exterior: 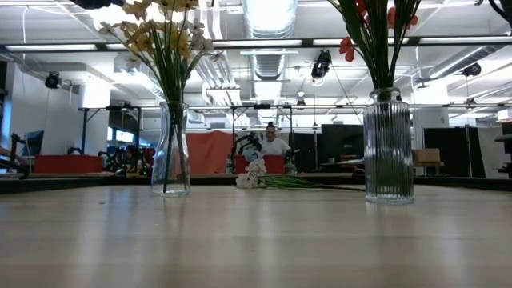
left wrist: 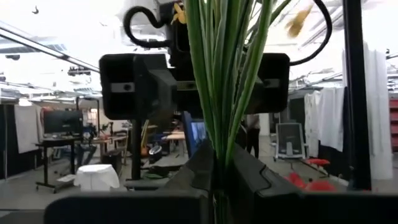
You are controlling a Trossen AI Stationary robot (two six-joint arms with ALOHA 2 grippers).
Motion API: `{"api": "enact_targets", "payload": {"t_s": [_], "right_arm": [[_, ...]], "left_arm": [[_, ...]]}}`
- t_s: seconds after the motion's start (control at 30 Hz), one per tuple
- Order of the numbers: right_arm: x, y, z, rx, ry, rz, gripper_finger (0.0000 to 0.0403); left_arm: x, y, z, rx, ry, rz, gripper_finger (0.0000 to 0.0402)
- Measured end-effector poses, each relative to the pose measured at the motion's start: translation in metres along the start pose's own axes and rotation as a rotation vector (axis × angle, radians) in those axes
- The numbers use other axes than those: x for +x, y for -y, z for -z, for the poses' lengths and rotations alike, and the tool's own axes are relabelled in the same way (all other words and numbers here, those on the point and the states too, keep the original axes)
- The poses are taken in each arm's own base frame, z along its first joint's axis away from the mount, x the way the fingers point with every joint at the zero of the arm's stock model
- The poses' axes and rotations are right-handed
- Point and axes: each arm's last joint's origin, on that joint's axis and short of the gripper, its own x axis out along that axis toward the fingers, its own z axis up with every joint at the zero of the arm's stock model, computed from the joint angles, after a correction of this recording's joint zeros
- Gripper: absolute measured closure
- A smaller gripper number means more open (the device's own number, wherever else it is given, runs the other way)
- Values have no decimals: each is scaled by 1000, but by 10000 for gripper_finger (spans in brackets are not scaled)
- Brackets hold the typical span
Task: Sort flowers into vase by color
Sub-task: Put the yellow flower into the left transparent vase
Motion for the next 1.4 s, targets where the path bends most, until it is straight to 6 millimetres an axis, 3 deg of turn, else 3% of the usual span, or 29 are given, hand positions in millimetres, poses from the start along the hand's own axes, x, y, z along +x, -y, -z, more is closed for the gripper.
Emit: {"api": "enact_targets", "payload": {"t_s": [0.37, 0.6, 0.77, 0.97, 1.1, 1.4], "right_arm": [[19, 2, 9, 8, -16, -15, 141], [24, 1, 11, -1, -12, -23, 164], [28, 2, 12, 19, -9, -19, 223], [28, 3, 13, -2, -18, 10, 362], [28, 2, 14, -17, -29, 0, 386], [32, 2, 27, -30, -98, -24, 390]], "left_arm": [[5, -4, 7, 35, 9, -102, 396], [13, -5, 18, 18, 27, -97, 395], [17, -6, 24, 9, 43, -91, 395], [17, -6, 24, -36, 38, -82, 387], [13, -2, 18, -48, 11, -79, 348], [-11, 14, -6, -61, -110, -58, 190]]}}
